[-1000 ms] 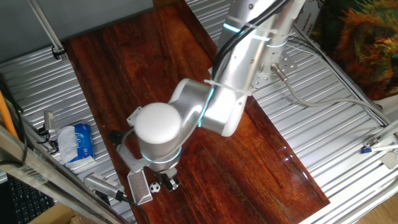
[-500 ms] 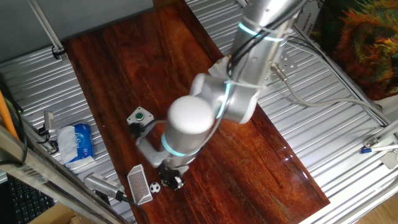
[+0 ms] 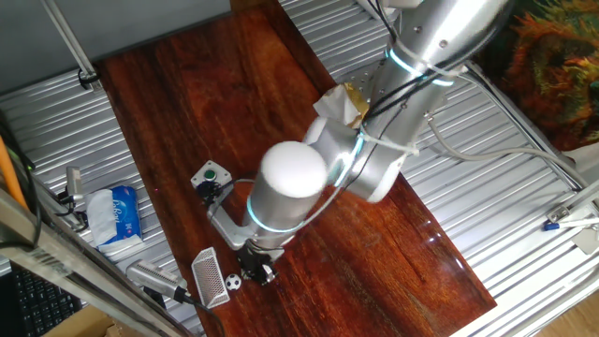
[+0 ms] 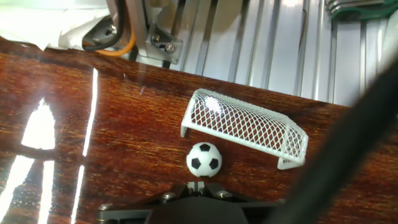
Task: Push the soccer ball into the goal
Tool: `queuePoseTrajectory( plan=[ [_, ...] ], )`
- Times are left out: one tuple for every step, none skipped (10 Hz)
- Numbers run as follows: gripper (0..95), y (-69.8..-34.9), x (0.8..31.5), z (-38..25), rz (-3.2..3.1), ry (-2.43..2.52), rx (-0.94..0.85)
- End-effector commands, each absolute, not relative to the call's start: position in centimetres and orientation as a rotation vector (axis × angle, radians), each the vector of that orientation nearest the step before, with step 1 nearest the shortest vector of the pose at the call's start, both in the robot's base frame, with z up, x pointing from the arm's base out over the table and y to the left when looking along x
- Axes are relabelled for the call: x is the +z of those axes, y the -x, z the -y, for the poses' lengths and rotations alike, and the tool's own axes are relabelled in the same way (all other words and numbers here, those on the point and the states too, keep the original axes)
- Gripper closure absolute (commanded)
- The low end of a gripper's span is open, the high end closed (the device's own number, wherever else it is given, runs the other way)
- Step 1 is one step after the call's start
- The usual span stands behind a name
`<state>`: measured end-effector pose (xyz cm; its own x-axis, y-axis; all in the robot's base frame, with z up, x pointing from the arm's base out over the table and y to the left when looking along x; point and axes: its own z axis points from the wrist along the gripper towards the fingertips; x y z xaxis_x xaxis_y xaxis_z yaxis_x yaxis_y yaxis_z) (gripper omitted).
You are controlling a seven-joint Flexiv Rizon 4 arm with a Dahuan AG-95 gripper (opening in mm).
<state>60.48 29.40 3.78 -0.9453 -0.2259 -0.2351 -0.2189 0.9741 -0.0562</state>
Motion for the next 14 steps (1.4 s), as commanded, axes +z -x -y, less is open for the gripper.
queuePoseTrajectory(
  plan=[
    [95.0,-60.60,3.48,-29.65,-2.949,0.335,-0.030],
    [95.0,-60.60,3.48,-29.65,-2.980,0.342,-0.024],
    [95.0,-60.60,3.47,-29.66,-2.989,0.346,-0.023],
    [95.0,-60.60,3.48,-29.66,-3.034,0.348,-0.013],
    [95.0,-60.60,3.51,-29.67,-3.101,0.358,0.006],
    [95.0,-60.60,3.50,-29.68,-3.142,0.363,0.022],
    [95.0,-60.61,3.50,-29.69,-3.149,0.360,0.032],
    [95.0,-60.61,3.49,-29.70,-3.150,0.361,0.029],
    [95.0,-60.62,3.49,-29.71,-3.155,0.361,0.030],
    [95.0,-60.62,3.49,-29.71,-3.165,0.366,0.031],
    [95.0,-60.62,3.49,-29.71,-3.177,0.370,0.038],
    [95.0,-60.62,3.49,-29.71,-3.193,0.376,0.049],
    [95.0,-60.62,3.49,-29.71,-3.244,0.374,0.063],
    [95.0,-60.62,3.49,-29.71,-3.280,0.372,0.074]
  ],
)
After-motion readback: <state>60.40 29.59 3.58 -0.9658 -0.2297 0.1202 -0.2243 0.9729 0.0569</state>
